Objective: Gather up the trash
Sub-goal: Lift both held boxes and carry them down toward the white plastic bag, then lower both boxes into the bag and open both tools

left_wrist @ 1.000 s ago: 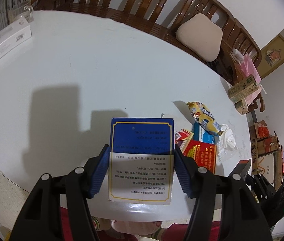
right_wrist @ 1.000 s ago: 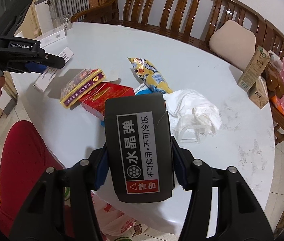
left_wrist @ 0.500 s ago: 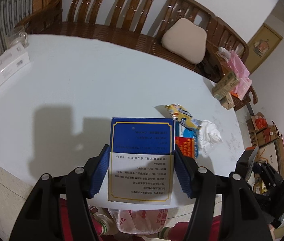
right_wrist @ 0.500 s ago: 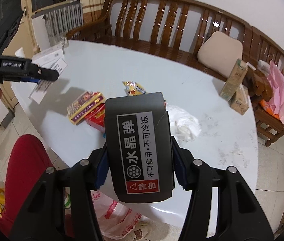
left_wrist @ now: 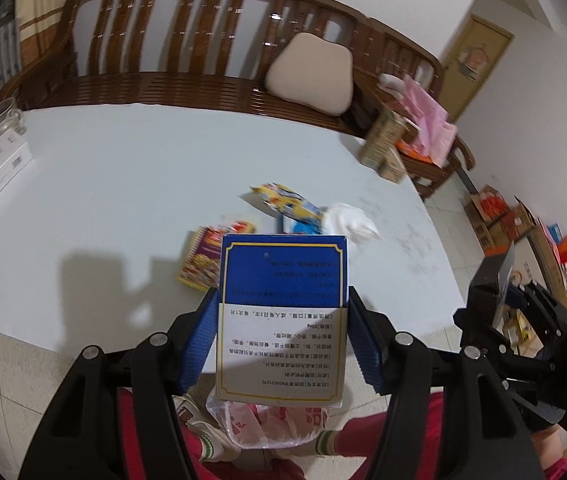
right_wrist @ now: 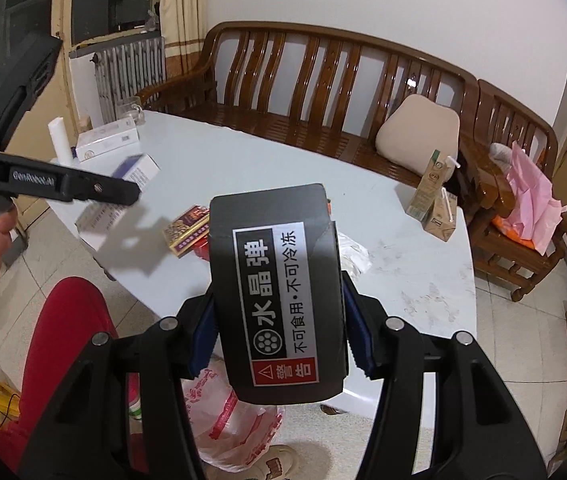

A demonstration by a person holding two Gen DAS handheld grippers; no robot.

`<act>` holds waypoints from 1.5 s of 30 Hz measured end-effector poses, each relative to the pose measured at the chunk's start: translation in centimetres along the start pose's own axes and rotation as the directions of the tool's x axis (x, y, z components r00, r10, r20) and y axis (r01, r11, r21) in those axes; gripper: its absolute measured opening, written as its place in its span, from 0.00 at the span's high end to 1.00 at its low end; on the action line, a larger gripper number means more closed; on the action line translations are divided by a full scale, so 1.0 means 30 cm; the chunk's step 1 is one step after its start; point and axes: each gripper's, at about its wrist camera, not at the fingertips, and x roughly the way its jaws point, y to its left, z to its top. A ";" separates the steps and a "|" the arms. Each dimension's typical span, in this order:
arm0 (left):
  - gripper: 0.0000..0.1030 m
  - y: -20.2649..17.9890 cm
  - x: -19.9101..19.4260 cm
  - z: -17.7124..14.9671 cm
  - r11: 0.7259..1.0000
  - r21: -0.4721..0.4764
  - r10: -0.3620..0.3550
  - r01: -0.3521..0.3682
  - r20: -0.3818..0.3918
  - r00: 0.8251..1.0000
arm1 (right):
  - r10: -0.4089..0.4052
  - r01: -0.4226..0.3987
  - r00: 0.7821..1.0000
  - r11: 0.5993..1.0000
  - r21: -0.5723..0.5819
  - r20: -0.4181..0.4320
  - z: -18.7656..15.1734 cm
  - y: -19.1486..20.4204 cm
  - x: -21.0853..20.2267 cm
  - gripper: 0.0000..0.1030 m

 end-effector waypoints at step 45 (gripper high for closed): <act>0.42 -0.039 0.533 -0.581 0.998 -0.056 -0.040 0.021 -0.371 0.928 | 0.013 0.022 0.966 0.991 0.131 -0.257 -0.682 0.234 0.186 0.48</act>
